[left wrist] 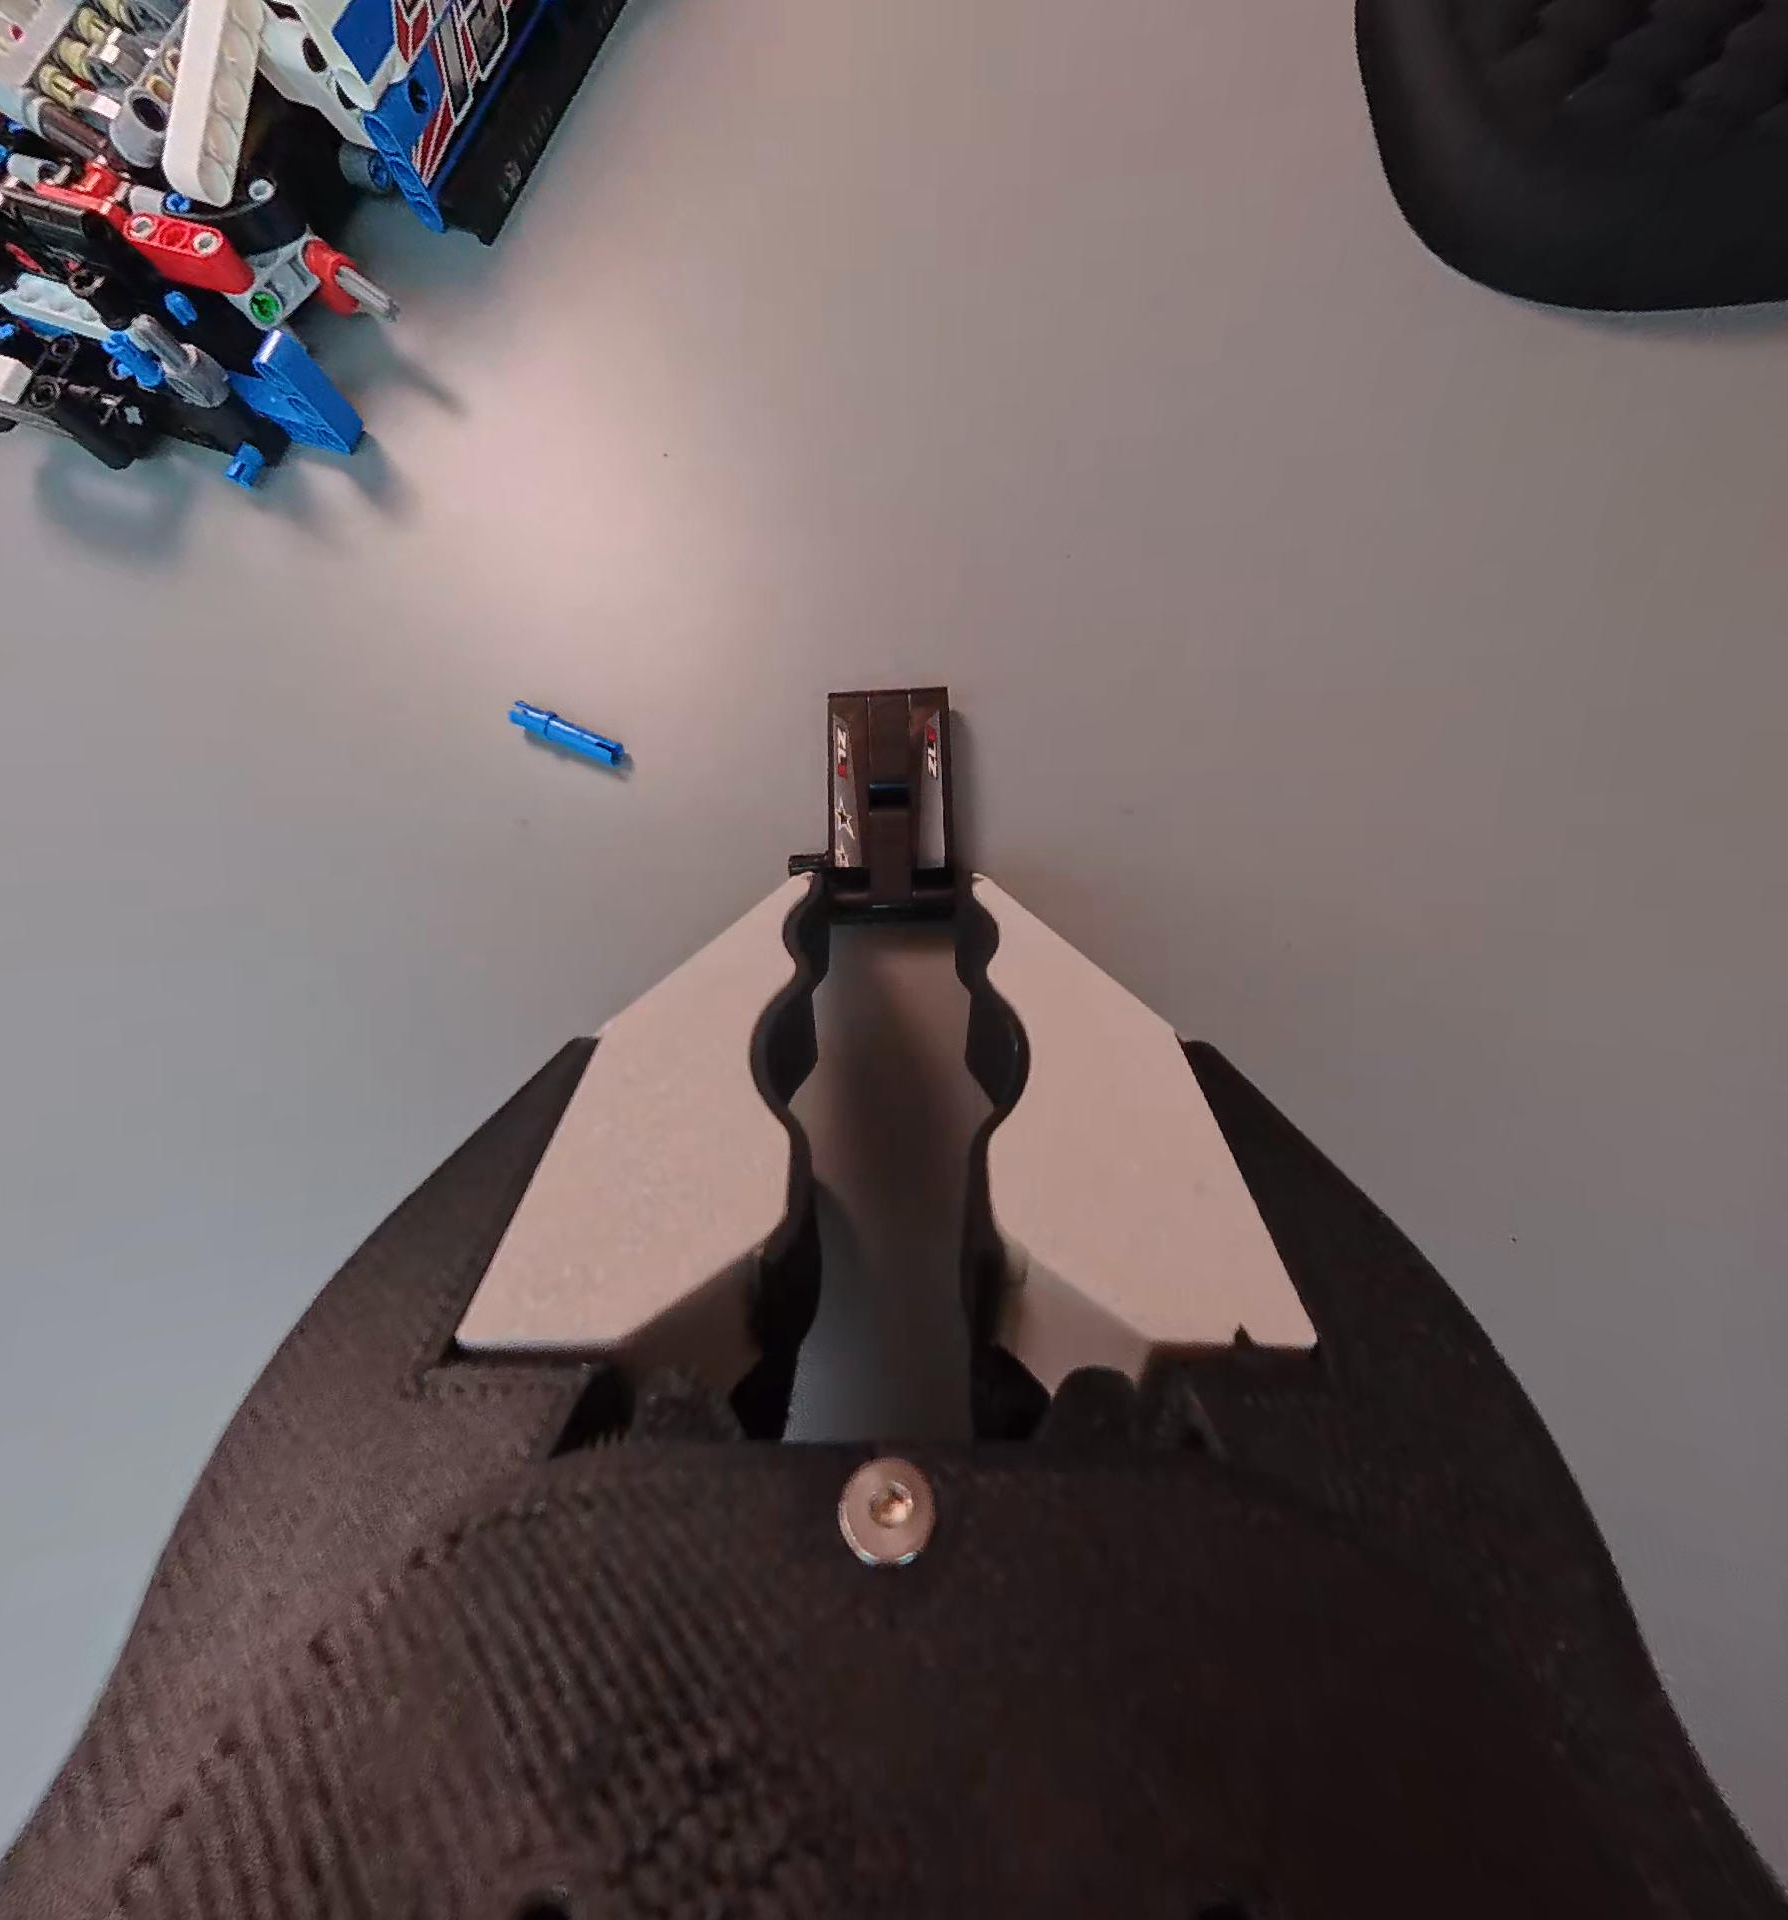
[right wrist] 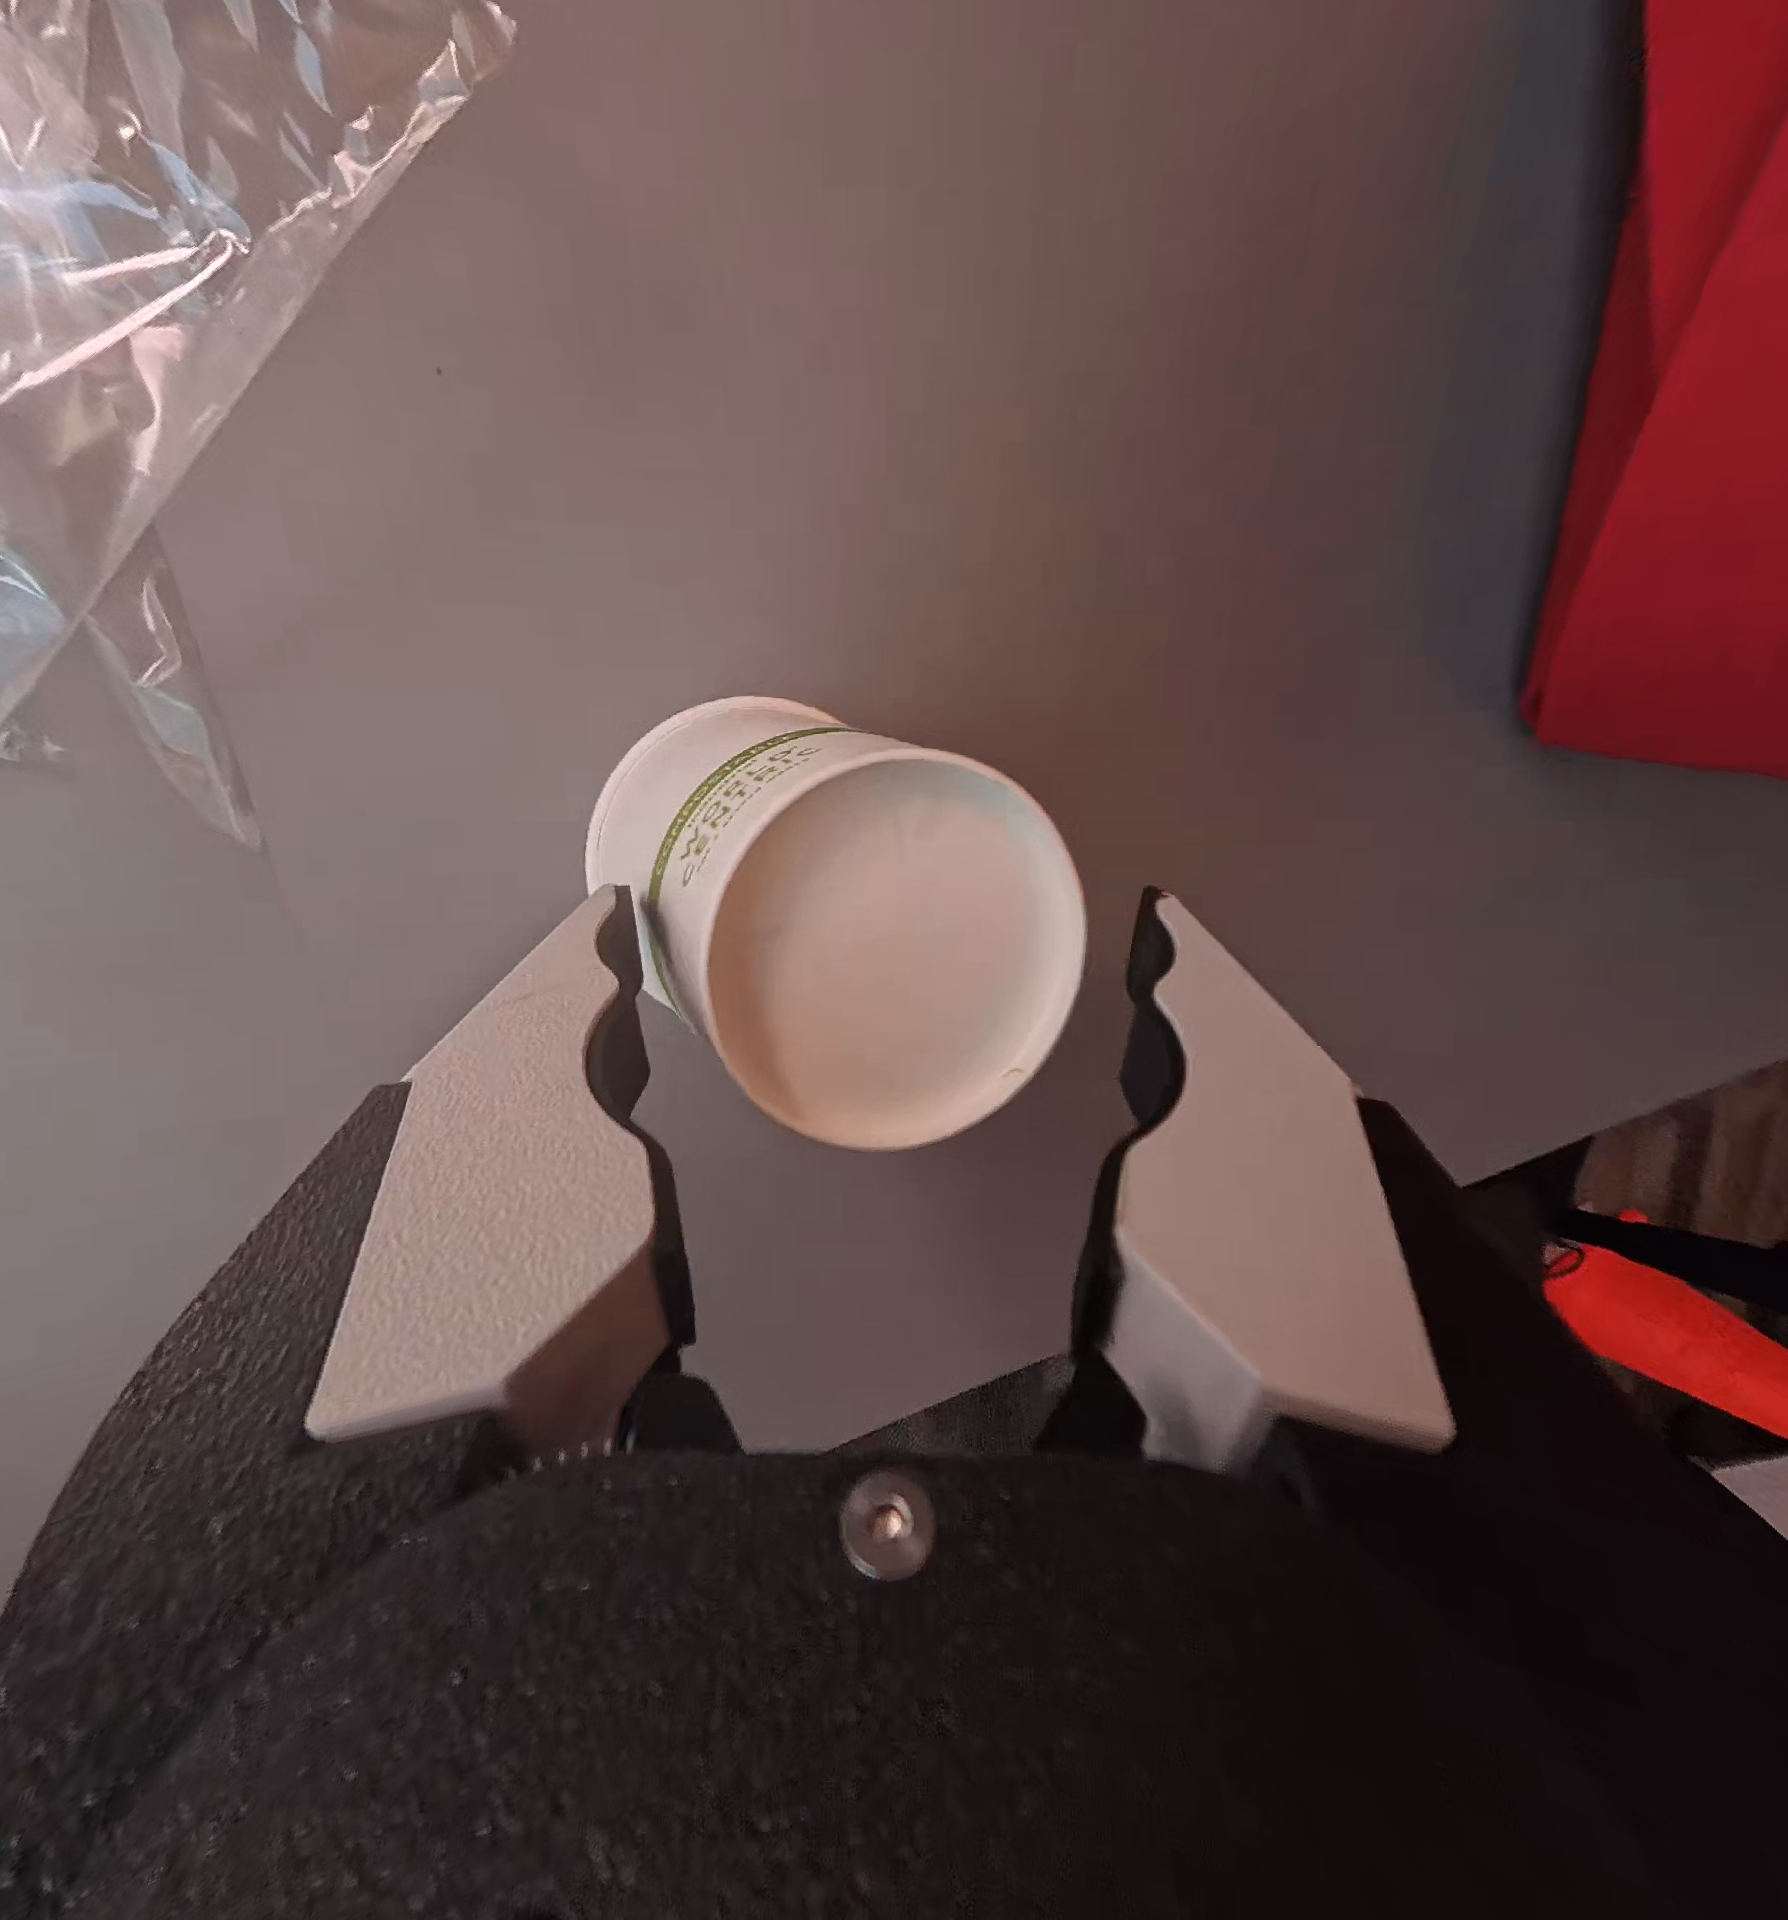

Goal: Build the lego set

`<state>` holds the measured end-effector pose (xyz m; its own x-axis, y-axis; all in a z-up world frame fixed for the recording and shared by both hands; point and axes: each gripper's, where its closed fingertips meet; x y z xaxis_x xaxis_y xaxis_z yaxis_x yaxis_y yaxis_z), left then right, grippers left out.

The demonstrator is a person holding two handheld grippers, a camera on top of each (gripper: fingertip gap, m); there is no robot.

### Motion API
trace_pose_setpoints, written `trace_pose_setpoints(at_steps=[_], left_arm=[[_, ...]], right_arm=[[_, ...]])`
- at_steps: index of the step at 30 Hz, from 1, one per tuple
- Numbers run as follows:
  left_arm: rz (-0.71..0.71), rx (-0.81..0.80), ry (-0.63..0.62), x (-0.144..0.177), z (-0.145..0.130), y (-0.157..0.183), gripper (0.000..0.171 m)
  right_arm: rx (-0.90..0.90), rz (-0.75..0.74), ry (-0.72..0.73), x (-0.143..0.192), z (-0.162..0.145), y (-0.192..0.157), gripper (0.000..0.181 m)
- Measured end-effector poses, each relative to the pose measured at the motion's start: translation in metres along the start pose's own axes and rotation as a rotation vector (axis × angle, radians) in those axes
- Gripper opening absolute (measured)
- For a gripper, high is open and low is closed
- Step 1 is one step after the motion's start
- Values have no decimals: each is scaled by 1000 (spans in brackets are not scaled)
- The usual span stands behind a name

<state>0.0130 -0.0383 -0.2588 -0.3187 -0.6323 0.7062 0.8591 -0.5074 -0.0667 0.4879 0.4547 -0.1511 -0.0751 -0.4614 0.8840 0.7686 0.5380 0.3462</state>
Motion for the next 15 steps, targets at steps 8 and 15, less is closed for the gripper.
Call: trace_pose_setpoints(at_steps=[8, 15], left_arm=[[16, 8, 2, 0, 0, -1, 23], [21, 3, 13, -1, 1, 0, 23]], right_arm=[[291, 260, 751, 154, 66, -200, 64], [653, 873, 720, 175, -43, -507, 39]])
Point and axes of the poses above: each gripper's, where its closed fingertips meet, x back along the fingers, z out of its top, y = z × x across the jaws
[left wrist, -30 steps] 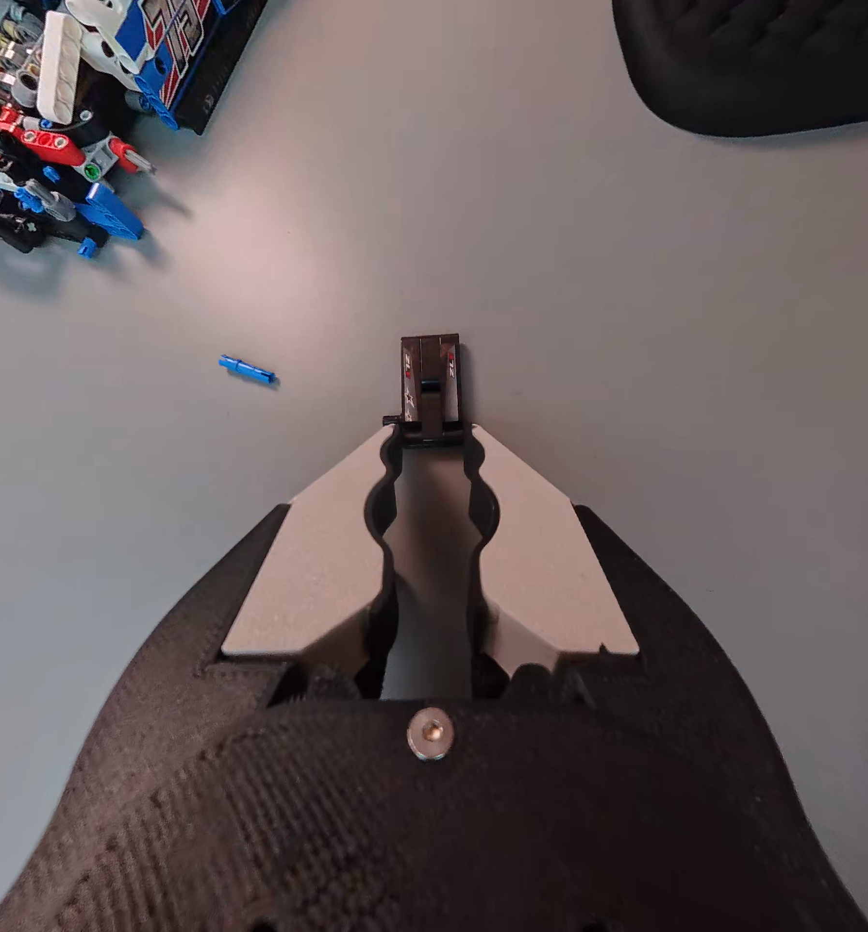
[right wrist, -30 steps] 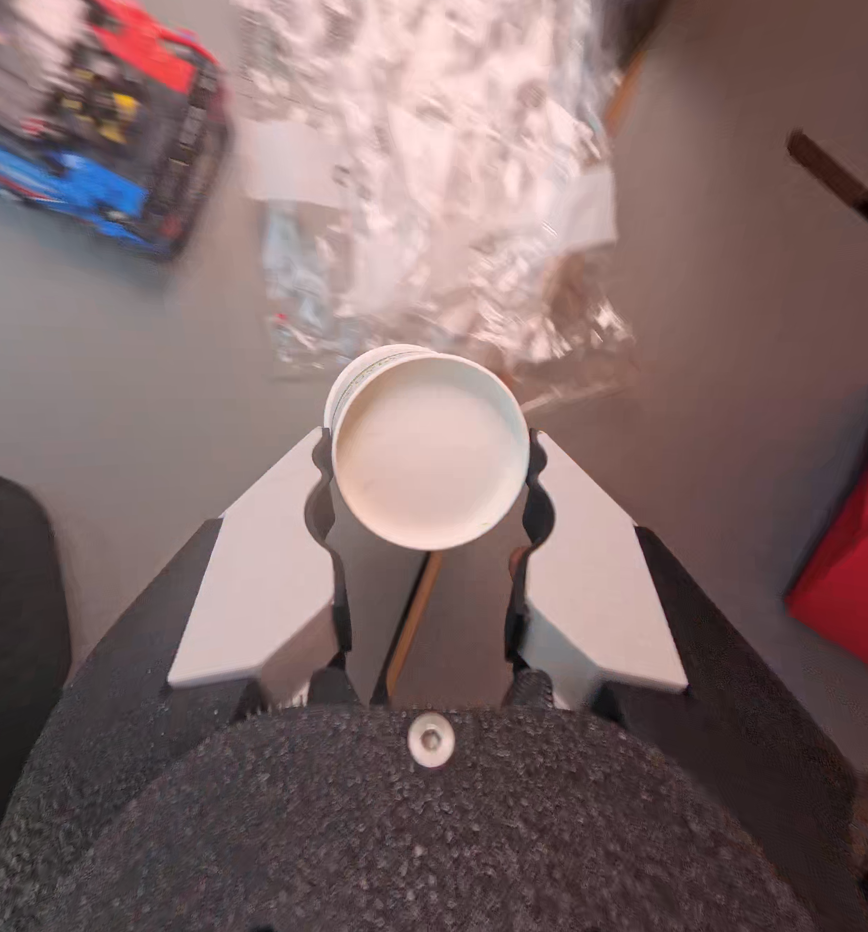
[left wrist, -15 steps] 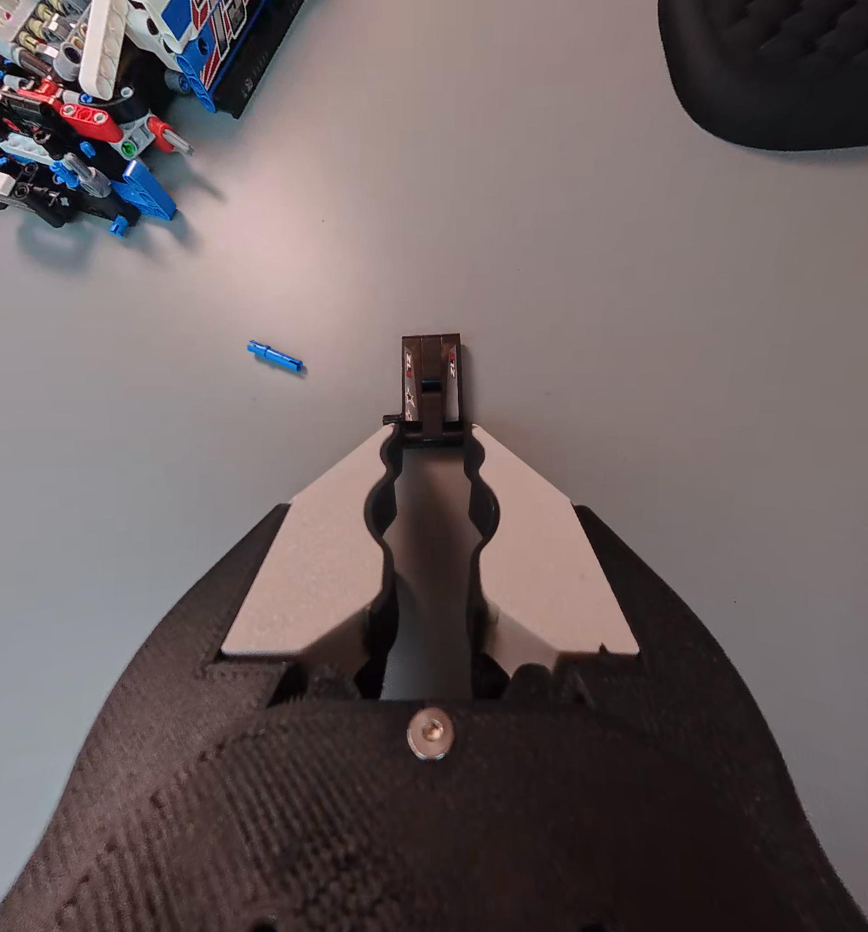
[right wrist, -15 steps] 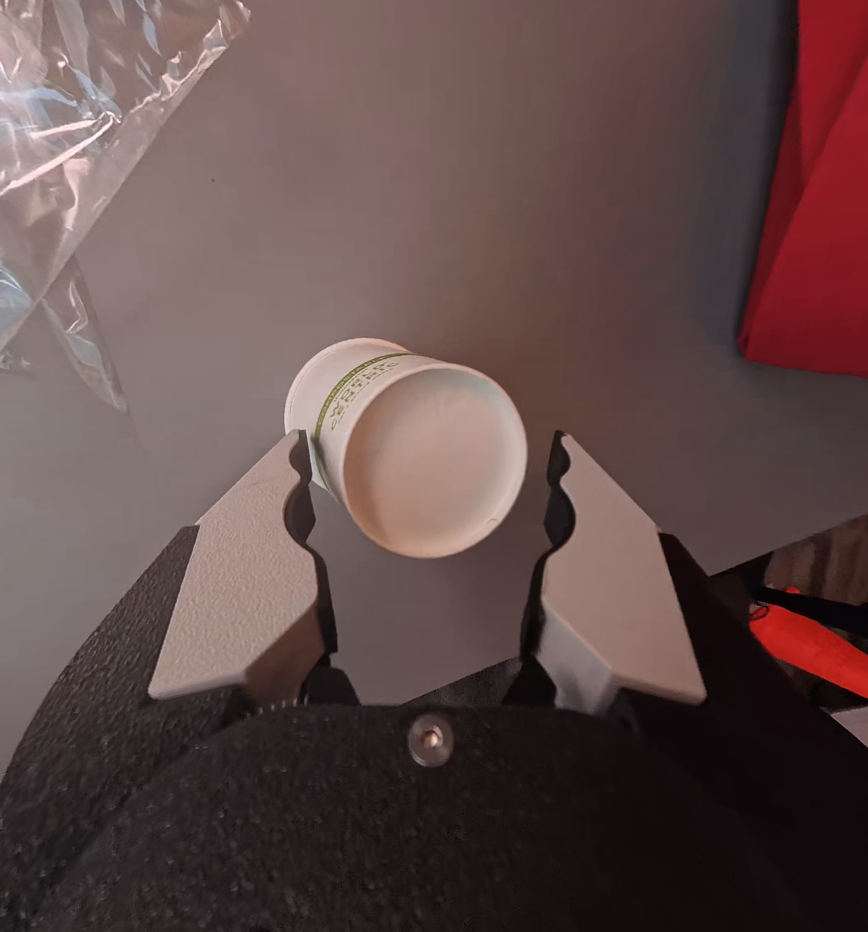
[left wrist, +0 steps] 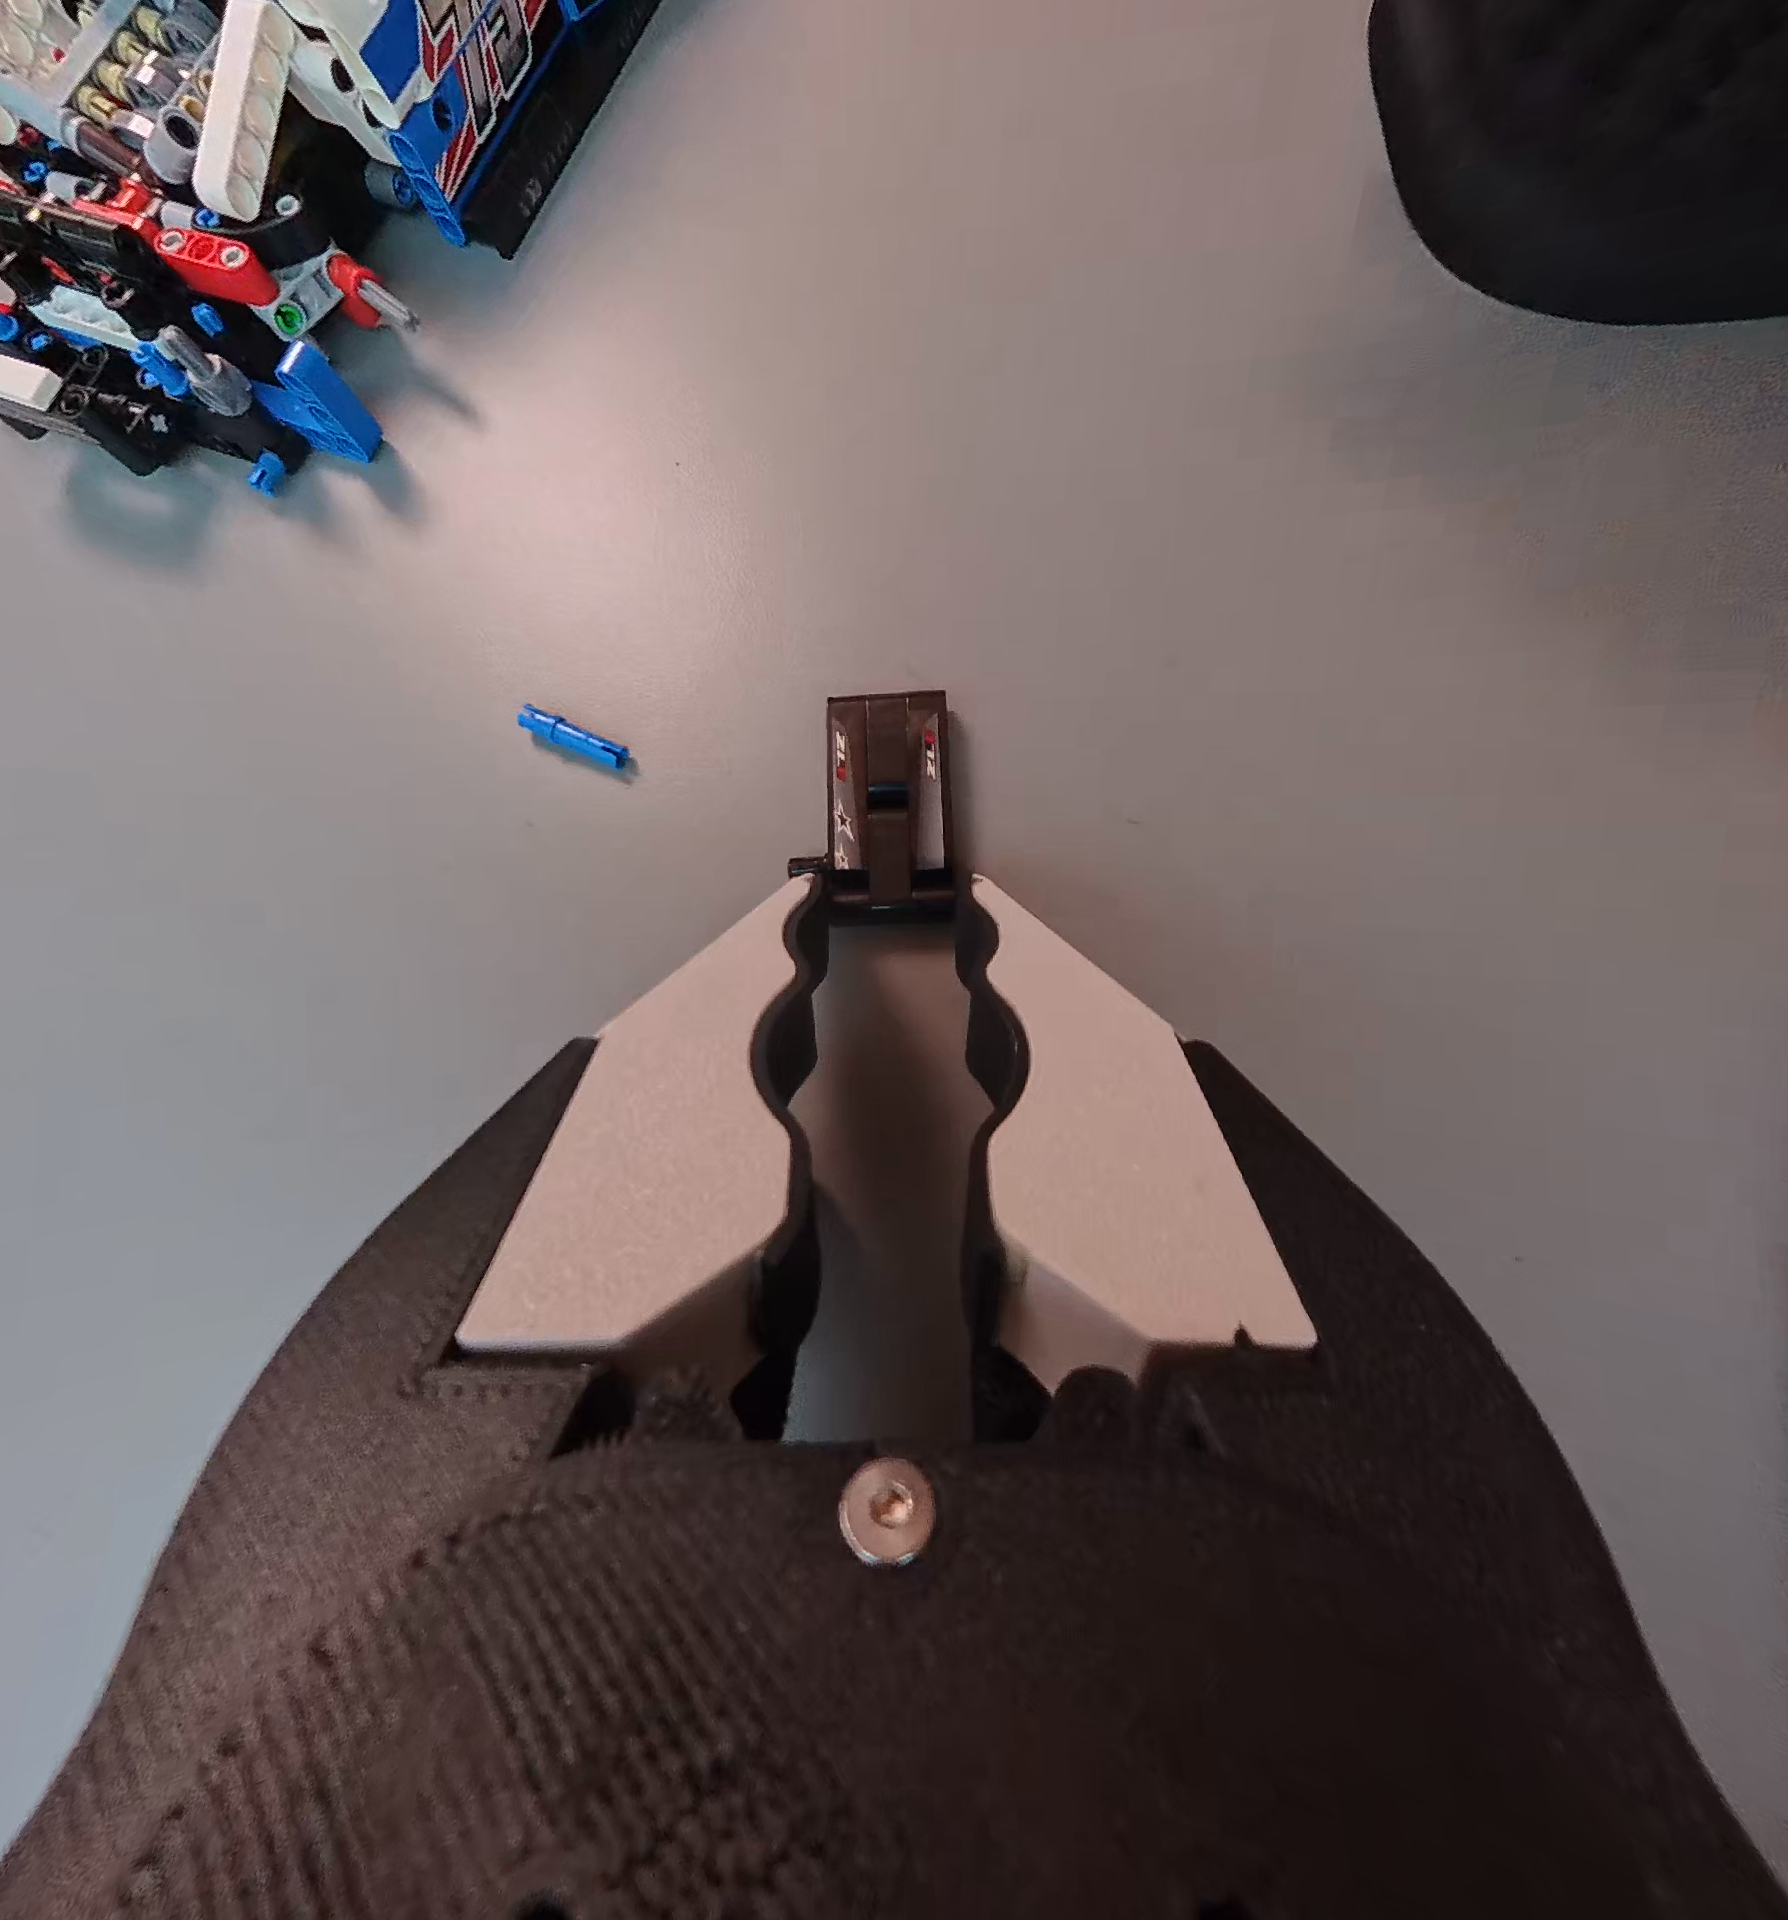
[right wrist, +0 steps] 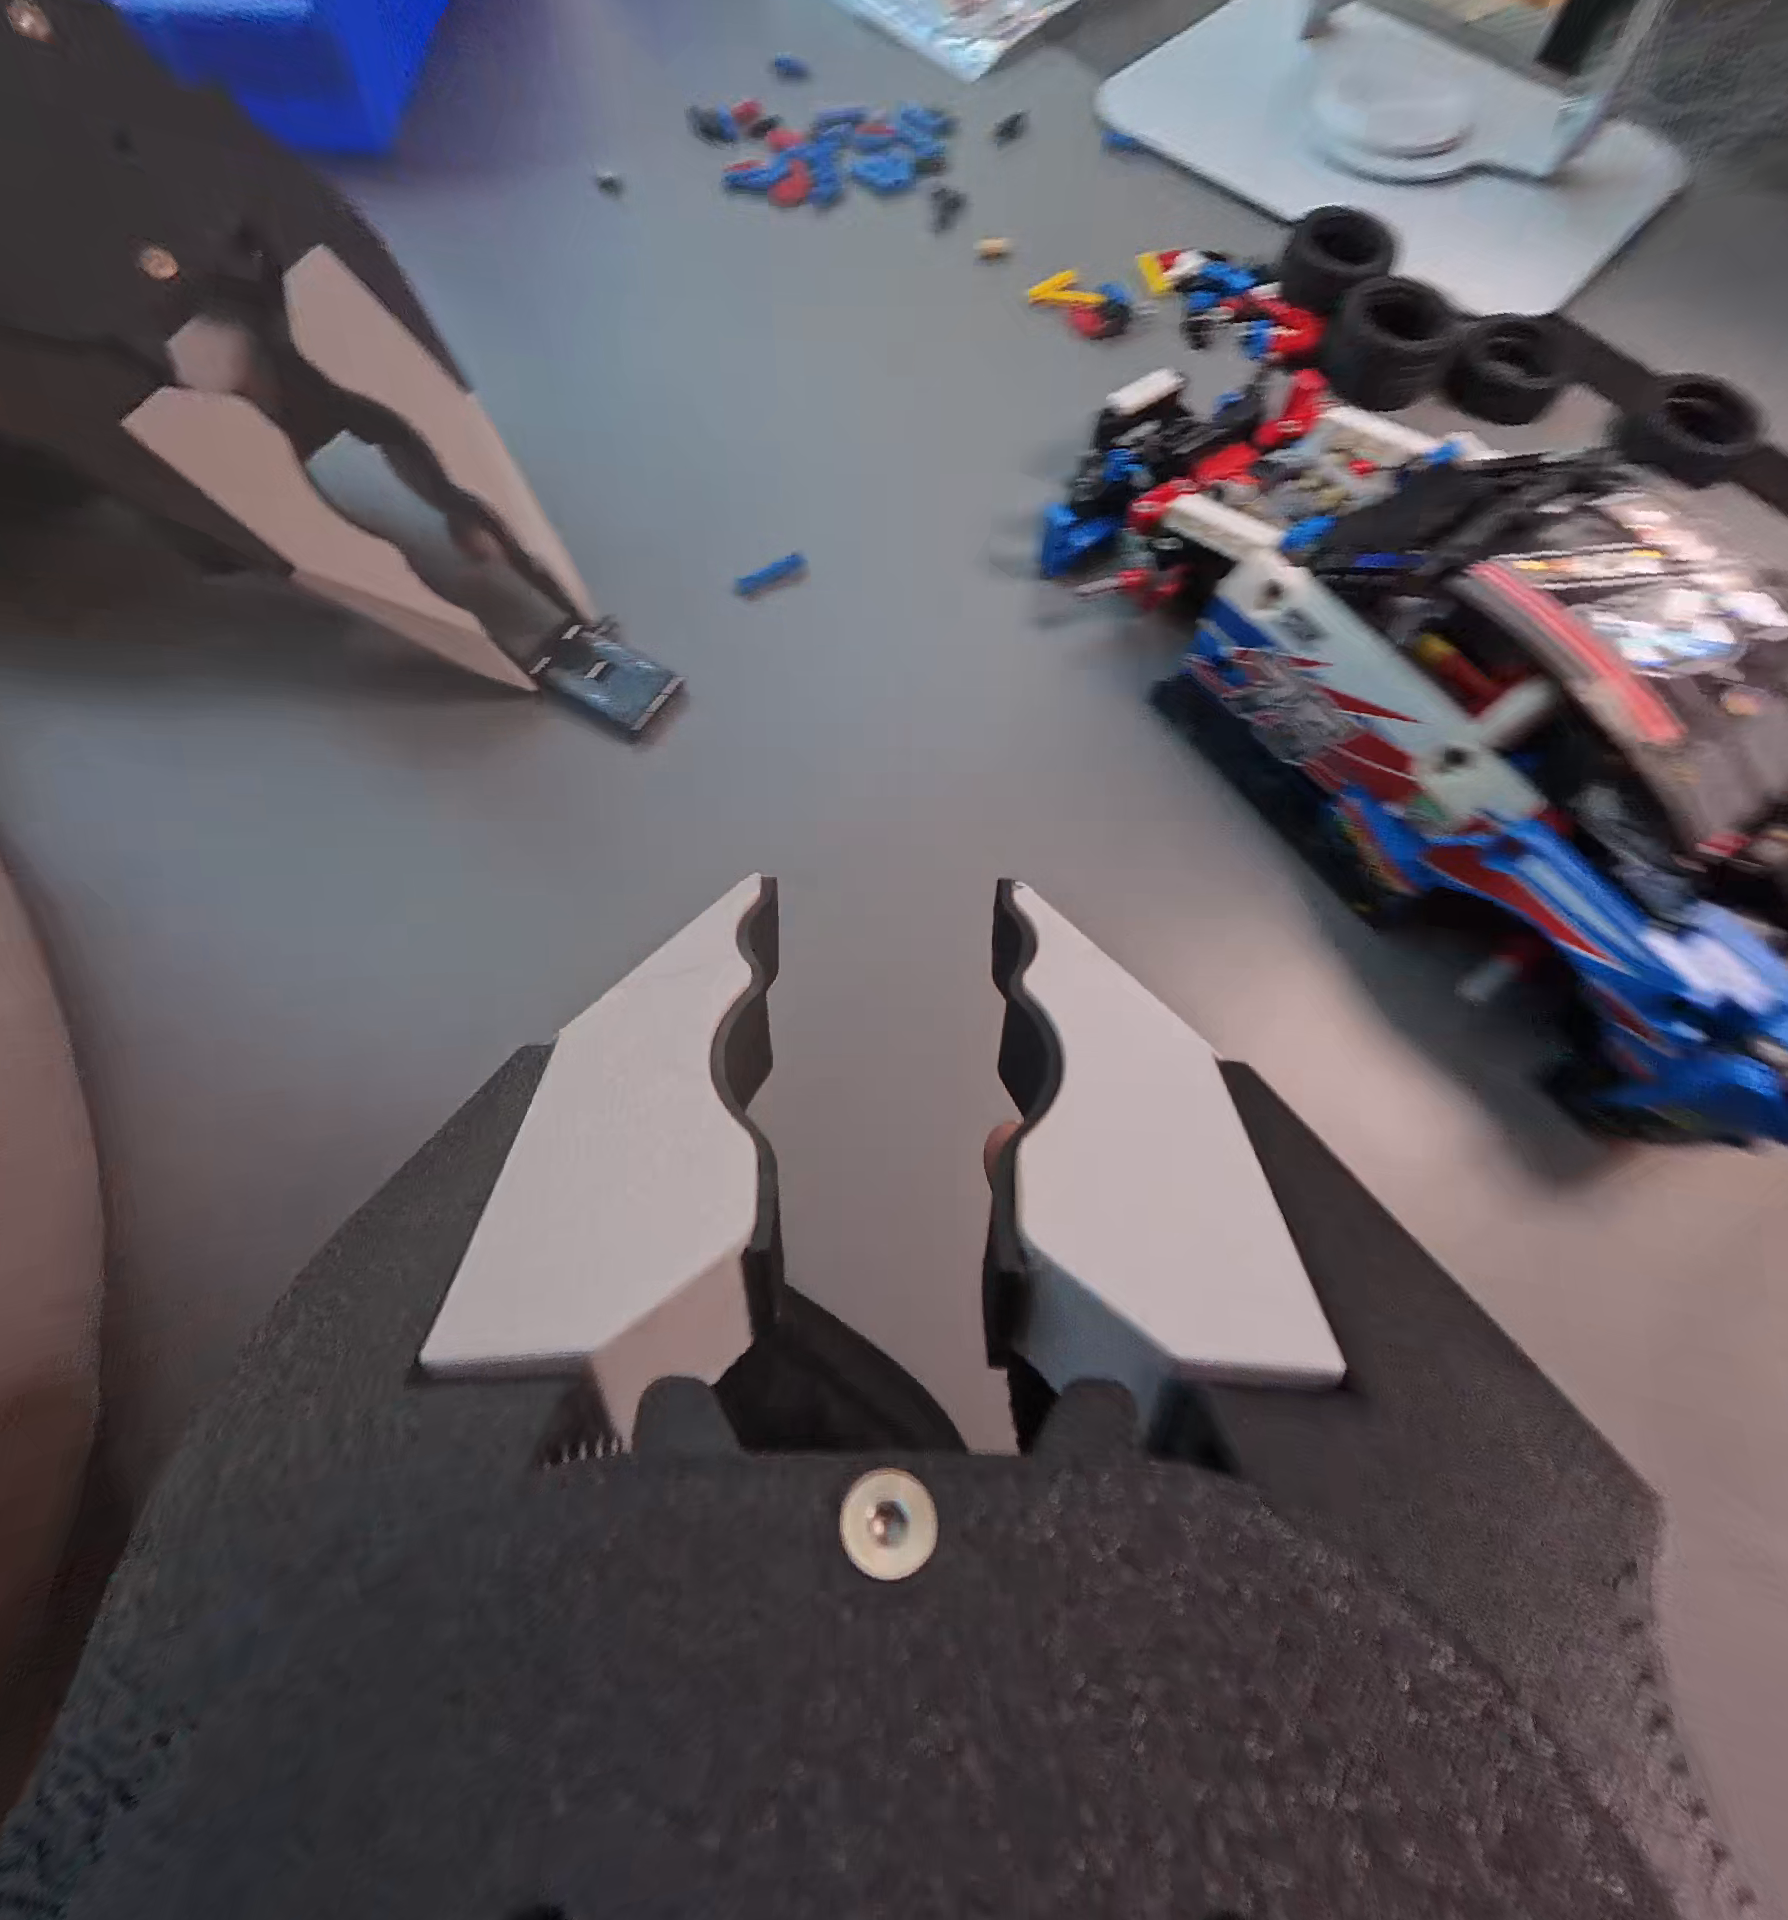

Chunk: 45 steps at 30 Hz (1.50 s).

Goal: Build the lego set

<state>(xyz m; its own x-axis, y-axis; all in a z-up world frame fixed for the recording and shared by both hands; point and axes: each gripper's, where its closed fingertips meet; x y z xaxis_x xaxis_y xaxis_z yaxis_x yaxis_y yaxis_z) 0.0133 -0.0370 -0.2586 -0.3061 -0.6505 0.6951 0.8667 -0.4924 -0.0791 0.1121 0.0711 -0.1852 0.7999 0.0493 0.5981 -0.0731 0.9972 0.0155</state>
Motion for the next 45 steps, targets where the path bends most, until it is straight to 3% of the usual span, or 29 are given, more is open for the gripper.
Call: trace_pose_setpoints(at_steps=[3, 7, 10, 15, 20, 24, 27, 29, 31, 37, 39, 45], left_arm=[[-28, -32, 10, 0, 1, 5, 23], [-77, -69, 25, 0, 2, 15, 23], [-95, -97, 32, 0, 3, 20, 23], [-165, -97, 52, 2, 4, 28, 23], [-405, 226, 133, 17, 15, 30, 35], [-577, 454, 190, 22, 26, 33, 35], [-678, 526, 218, 26, 34, 42, 13], [-696, 571, 264, 29, 41, 39, 10], [-695, 608, 334, 36, 49, 30, 6], [-647, 541, 465, 52, 64, 21, 5], [-649, 531, 488, 54, 68, 22, 6], [-650, 499, 514, 56, 73, 28, 6]], right_arm=[[133, 124, -53, -55, -10, -54, 43], [305, 215, -155, -96, -15, -80, 50], [400, 312, -209, -107, -11, -89, 47], [590, 533, -300, -106, -14, -102, 22], [838, 639, -305, -101, -13, -100, 22], [1062, 647, -177, -91, 4, -109, 22], [1179, 645, -95, -81, 20, -118, 22], [1222, 613, -93, -77, 25, -114, 22], [1111, 578, -68, -73, 36, -110, 23], [186, 734, 82, -51, 67, -105, 31], [73, 733, 109, -52, 61, -105, 26], [-25, 763, 138, -52, 57, -112, 7]])
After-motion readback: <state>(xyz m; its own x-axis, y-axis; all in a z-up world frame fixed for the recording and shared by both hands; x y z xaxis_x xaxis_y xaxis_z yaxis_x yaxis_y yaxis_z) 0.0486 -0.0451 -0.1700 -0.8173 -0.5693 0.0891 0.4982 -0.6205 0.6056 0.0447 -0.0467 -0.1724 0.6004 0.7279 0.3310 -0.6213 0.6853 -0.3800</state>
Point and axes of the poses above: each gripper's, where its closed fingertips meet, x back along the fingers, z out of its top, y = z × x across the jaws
